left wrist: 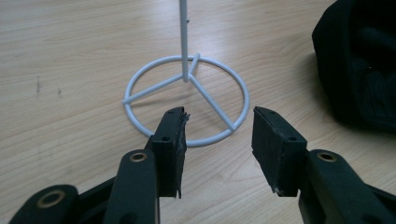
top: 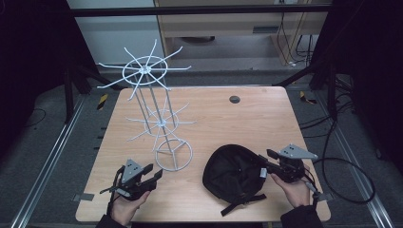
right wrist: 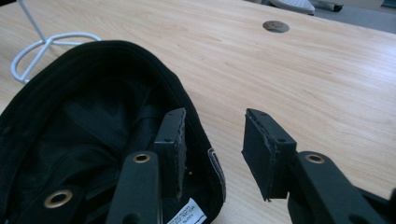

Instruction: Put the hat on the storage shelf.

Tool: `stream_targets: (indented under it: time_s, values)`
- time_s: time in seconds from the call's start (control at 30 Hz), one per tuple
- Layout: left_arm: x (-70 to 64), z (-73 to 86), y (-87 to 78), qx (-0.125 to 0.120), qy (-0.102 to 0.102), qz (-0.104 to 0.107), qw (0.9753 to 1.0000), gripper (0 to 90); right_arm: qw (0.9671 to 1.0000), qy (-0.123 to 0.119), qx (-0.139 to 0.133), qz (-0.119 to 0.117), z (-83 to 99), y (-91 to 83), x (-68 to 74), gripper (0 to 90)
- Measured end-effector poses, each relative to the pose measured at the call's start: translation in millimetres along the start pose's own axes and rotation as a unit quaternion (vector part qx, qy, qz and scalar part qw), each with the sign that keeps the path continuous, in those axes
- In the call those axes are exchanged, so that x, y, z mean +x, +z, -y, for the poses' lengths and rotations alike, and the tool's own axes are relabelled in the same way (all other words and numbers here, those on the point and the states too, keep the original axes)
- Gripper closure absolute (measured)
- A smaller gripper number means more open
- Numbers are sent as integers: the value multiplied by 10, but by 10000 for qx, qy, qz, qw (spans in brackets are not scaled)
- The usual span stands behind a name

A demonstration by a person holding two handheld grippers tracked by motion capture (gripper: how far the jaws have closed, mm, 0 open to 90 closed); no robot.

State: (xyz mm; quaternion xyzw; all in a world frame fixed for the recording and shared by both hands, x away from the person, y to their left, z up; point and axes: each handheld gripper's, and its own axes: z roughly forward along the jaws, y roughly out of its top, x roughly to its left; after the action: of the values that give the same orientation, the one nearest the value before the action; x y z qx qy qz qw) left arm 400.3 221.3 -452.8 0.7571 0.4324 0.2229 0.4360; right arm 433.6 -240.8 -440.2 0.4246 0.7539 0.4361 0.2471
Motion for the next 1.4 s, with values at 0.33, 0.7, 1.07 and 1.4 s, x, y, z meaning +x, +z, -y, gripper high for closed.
stream_targets:
  time_s: [0.33,0.7,1.07,1.4]
  values:
    - [-242,-57,146,74,205,219,9995,554,9999,-27,156,-29,46,72,21,594]
    - [-545,-163,340,168,515,488,9973,534,9994,-95,342,-6,81,126,33,600]
    - [-878,-244,615,309,634,667,9953,523,9991,-110,405,29,113,139,10,607]
    - [-954,-234,836,654,643,652,9936,497,9987,-77,503,32,145,156,-18,609]
